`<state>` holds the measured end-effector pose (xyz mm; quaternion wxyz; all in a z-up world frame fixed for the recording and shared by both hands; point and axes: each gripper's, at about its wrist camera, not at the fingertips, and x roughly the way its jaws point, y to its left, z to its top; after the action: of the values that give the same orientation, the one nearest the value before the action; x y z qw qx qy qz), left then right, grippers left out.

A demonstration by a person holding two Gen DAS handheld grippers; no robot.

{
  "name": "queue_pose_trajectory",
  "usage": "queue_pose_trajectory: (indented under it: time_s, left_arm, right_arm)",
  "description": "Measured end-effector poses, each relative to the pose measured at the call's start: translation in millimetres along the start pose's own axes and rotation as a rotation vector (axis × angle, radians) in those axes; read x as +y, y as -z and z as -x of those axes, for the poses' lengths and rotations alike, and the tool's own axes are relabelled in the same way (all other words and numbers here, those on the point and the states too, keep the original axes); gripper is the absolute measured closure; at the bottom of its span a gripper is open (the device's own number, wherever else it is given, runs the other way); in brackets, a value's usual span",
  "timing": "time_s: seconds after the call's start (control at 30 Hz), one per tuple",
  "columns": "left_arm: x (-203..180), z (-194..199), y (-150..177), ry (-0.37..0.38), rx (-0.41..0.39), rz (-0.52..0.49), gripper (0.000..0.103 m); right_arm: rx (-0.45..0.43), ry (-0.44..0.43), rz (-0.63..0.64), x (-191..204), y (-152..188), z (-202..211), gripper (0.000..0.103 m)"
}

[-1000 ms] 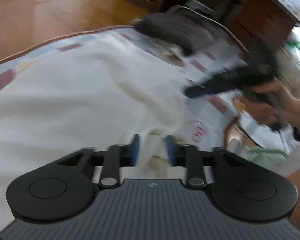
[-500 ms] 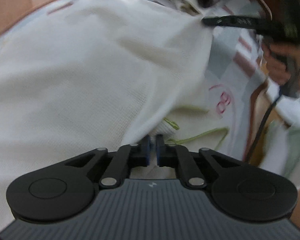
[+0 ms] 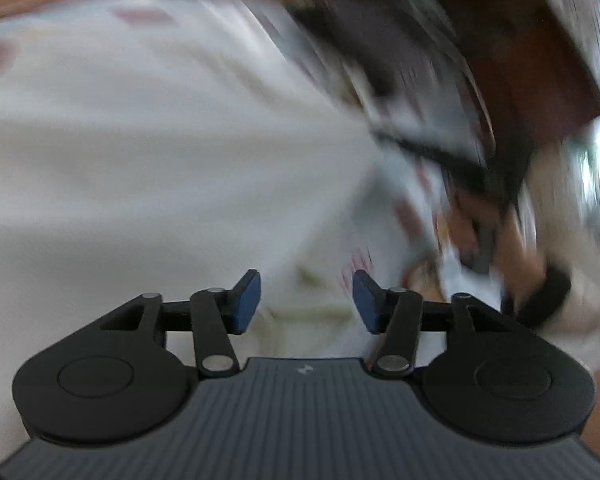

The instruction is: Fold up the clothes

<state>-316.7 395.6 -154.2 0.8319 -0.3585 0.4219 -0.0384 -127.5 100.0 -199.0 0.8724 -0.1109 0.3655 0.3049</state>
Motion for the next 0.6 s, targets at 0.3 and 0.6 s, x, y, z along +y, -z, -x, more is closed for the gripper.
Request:
queue_pose_trajectory:
  time_s: [0.3, 0.6]
  left_arm:
    - [97, 100, -14, -0.671, -0.246, 0.283, 0.040]
    - [162, 109, 4, -0.802, -0.333, 0.365, 0.029]
  right_arm:
    - [-0.121, -0.248, -0.093, 20, -84, 25, 0.056]
    - [0.208, -0.315, 0.082, 48, -157, -127, 0.035]
